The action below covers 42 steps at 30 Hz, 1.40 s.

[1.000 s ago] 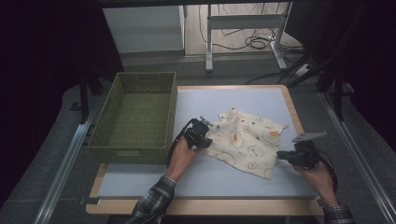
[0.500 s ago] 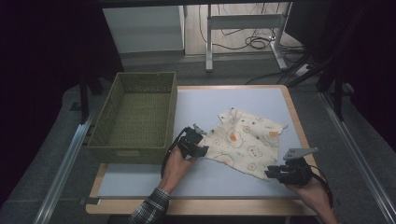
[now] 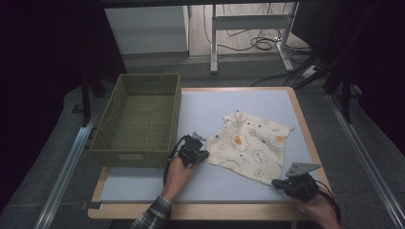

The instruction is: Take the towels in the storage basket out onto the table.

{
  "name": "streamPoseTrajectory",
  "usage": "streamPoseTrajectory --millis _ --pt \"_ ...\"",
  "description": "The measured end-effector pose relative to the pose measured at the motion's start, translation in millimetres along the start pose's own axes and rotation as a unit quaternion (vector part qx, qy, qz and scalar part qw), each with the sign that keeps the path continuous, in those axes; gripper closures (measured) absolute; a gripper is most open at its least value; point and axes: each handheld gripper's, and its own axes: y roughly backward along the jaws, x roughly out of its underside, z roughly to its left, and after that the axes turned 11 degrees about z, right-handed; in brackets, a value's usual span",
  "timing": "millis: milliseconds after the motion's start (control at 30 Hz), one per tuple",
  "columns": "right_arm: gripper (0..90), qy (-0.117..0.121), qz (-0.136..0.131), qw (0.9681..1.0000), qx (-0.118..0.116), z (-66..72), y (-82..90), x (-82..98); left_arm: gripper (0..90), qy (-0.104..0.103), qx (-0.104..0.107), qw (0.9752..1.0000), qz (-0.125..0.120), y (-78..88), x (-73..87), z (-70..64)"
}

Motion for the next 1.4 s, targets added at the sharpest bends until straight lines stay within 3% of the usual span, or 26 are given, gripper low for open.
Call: streamPoseTrajectory --millis 233,400,533,667,767,867,1033,1200,1400 --pt "88.0 -0.007 0.000 0.9999 -0.008 3.3 19.2 17.8 84.7 -0.029 0.024 0.9993 -0.004 18.6 28.3 -25.0" --pt "88.0 -0.015 0.009 0.9998 -0.011 6.9 32.0 30.9 79.9 -0.050 0.048 0.9976 0.004 20.6 45.4 -40.4" --pt "87.1 -0.025 0.010 0.9994 -0.021 7.7 39.5 42.9 61.2 -0.054 0.021 0.9982 -0.016 23.1 46.7 -40.8" --pt "82.5 -0.033 -0.022 0.9989 -0.025 1.5 47.3 43.0 48.1 -0.042 0.001 0.9982 -0.043 29.6 36.0 -31.8" --pt "76.7 -0.045 -0.035 0.9983 -0.014 -8.9 49.2 38.4 45.7 -0.040 -0.011 0.9978 -0.051 28.2 24.2 -27.3" --pt "74.2 -0.059 -0.046 0.9972 0.002 -23.8 47.4 32.9 45.6 -0.037 -0.013 0.9978 -0.055 22.4 11.9 -23.5" --pt "73.0 -0.082 -0.055 0.9947 0.031 -47.8 37.2 23.0 45.6 -0.028 -0.034 0.9975 -0.055 7.9 -10.1 -14.2" --pt "73.0 -0.097 -0.054 0.9926 0.048 -69.5 21.9 11.7 45.8 -0.017 -0.056 0.9963 -0.064 -2.7 -28.9 -0.6" --pt "73.0 -0.113 -0.059 0.9899 0.062 -92.9 11.7 -3.0 50.3 -0.010 -0.064 0.9958 -0.064 -17.2 -58.1 16.8"
